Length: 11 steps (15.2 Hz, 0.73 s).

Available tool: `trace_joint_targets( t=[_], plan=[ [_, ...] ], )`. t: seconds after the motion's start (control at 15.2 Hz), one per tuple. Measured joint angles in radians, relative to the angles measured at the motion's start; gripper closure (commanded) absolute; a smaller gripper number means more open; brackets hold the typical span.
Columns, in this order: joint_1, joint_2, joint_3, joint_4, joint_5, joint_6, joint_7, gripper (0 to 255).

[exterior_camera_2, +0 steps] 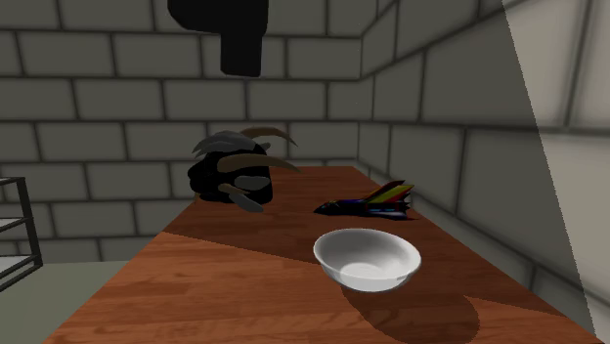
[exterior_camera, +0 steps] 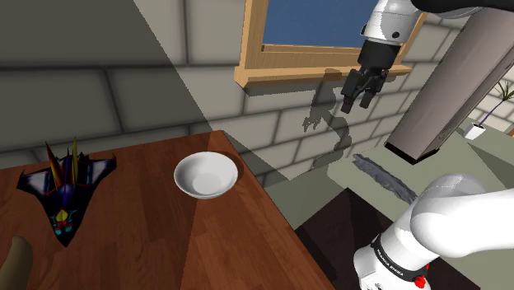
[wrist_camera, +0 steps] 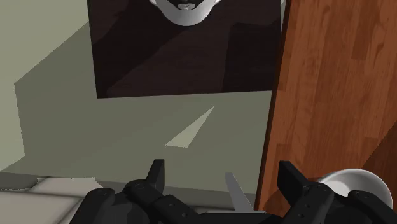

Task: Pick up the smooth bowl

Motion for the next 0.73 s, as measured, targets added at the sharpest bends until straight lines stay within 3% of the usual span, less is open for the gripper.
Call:
trace_joint_targets(
  t=[0.26, 0.73],
  plan=[
    [0.01, 0.022, -0.001, -0.047, 0.032, 0.076, -0.002, 0],
    [0.052, 0.142, 0.001, -0.154, 0.146, 0.332, -0.028, 0]
  ],
)
